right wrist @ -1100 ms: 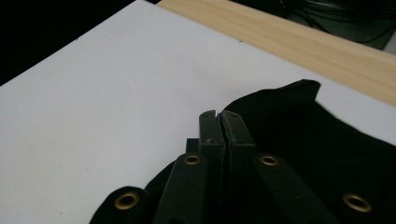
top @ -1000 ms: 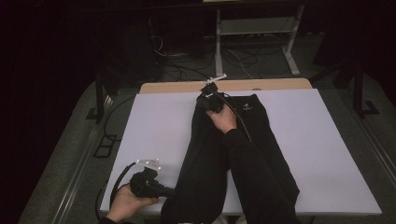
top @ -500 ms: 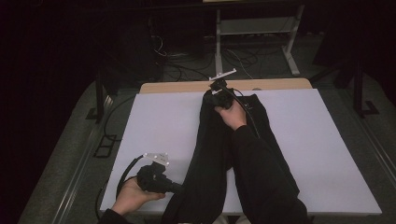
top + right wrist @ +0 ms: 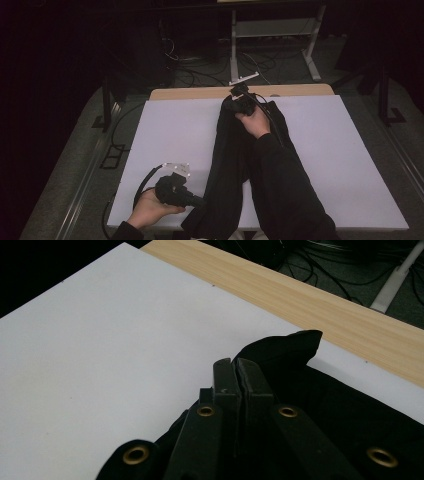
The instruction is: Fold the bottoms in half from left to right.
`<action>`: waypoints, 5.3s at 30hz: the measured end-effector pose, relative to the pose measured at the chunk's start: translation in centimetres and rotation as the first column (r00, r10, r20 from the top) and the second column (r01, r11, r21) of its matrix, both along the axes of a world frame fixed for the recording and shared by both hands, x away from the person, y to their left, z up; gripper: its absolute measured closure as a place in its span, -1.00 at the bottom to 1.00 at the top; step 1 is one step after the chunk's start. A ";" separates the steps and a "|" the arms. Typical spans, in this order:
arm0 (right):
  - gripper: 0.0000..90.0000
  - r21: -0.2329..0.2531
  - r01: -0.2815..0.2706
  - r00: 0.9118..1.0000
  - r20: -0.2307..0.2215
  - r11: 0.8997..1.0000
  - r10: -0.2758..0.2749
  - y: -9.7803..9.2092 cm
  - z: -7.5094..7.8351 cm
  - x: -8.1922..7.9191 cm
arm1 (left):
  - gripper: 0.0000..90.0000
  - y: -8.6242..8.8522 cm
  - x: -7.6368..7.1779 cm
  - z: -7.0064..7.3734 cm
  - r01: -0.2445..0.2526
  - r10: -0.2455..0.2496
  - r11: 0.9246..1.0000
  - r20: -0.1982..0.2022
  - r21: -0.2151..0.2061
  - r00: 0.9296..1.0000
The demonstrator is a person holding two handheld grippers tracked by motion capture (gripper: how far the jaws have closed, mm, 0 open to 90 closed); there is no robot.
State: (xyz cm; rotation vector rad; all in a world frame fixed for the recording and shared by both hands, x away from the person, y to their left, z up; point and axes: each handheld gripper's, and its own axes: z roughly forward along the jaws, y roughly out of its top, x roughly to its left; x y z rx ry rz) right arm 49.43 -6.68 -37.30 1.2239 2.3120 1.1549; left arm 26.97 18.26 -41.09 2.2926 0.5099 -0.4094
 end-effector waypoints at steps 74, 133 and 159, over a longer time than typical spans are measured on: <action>0.93 -0.075 -0.112 0.994 -0.017 0.991 0.111 -10.0 -0.2 1.7 | 0.97 -14.9 -0.4 -0.3 0.072 -0.074 0.993 -0.027 -0.090 0.997; 0.92 -0.129 -0.023 1.000 -0.007 0.991 0.023 -16.1 -3.7 4.1 | 0.97 -26.6 2.6 -1.0 0.034 -0.033 0.999 -0.136 0.009 0.990; 0.92 -0.136 -0.005 0.999 -0.038 0.991 0.000 -17.5 -6.2 4.2 | 0.97 -29.8 2.0 -2.9 0.056 -0.043 0.996 -0.163 0.071 0.986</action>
